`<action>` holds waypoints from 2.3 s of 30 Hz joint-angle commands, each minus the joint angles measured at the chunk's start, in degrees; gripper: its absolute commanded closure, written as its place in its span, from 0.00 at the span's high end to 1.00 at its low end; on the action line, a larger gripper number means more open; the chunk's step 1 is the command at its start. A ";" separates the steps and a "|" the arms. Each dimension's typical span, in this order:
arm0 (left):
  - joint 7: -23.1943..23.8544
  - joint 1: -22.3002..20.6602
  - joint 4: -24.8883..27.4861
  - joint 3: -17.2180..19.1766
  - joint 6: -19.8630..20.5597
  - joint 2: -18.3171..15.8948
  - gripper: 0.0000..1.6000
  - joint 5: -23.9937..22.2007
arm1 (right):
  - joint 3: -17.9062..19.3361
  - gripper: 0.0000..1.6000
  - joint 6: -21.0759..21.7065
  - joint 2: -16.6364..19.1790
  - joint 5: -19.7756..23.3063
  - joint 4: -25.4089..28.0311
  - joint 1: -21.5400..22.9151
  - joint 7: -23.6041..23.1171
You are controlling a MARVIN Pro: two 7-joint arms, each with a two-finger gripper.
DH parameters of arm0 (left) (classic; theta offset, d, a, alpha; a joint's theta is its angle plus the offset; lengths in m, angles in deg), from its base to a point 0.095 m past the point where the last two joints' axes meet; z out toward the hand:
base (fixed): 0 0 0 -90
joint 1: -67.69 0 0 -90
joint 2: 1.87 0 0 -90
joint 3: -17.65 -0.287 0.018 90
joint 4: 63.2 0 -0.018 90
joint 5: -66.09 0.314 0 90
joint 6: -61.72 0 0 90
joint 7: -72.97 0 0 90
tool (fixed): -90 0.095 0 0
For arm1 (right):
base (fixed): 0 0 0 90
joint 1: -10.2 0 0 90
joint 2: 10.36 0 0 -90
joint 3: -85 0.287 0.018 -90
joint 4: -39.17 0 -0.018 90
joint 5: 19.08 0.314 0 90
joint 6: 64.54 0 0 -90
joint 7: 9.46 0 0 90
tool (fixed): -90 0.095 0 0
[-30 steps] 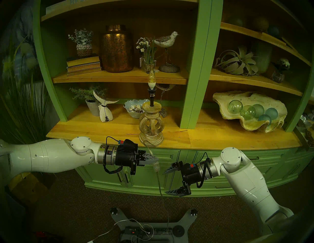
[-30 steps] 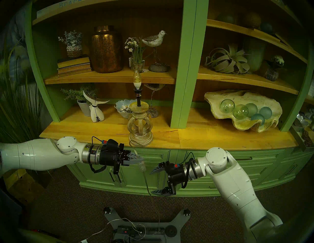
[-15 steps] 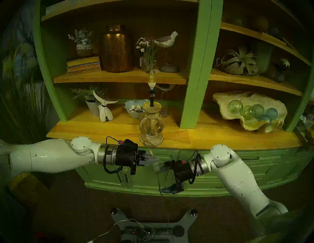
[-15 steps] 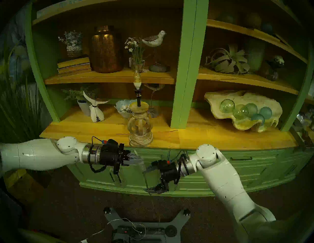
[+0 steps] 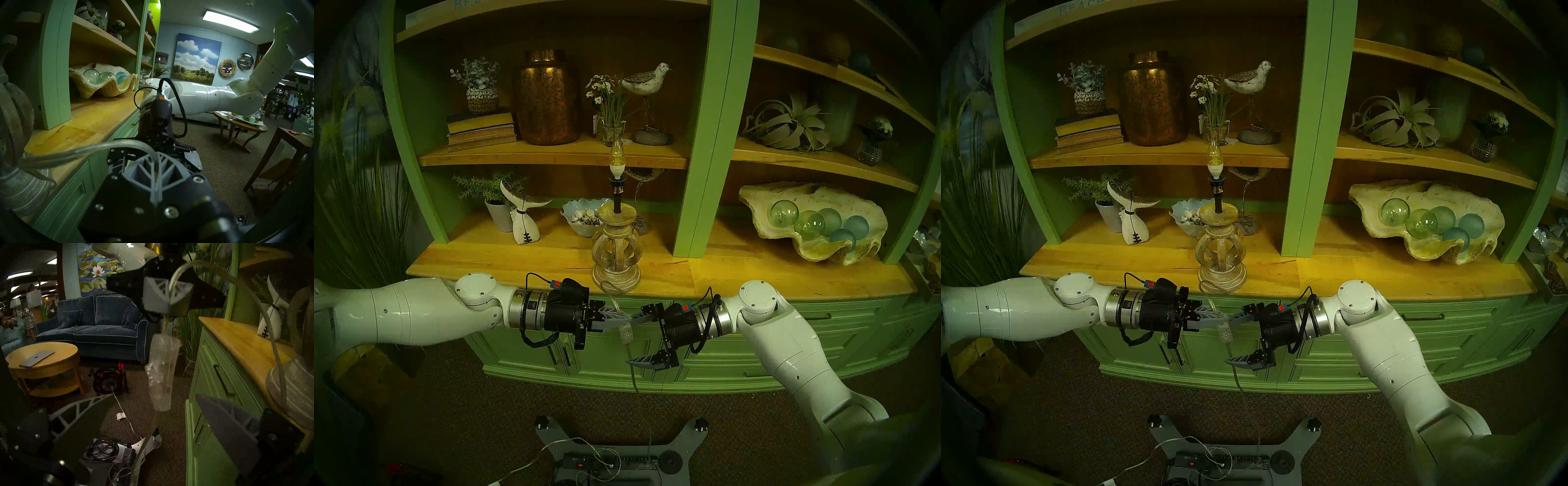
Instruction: Grab cable and switch light on
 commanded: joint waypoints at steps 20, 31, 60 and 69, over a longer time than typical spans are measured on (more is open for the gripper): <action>-0.01 -1.33 0.41 1.53 -0.55 -0.08 0.00 -0.91 | -3.55 0.19 1.16 0.94 6.09 0.85 3.72 0.08; -0.05 -1.33 0.42 1.54 -0.56 -0.09 0.00 -0.90 | -4.60 1.00 1.32 0.92 7.16 0.32 4.92 0.08; -0.11 -1.33 0.46 1.53 -0.57 -0.10 0.00 -0.88 | -3.28 1.00 2.00 4.80 8.51 1.29 3.23 0.08; -0.23 -1.34 0.44 1.43 -0.50 -0.07 0.00 -0.63 | 2.86 1.00 2.07 12.88 9.28 3.68 -6.10 0.08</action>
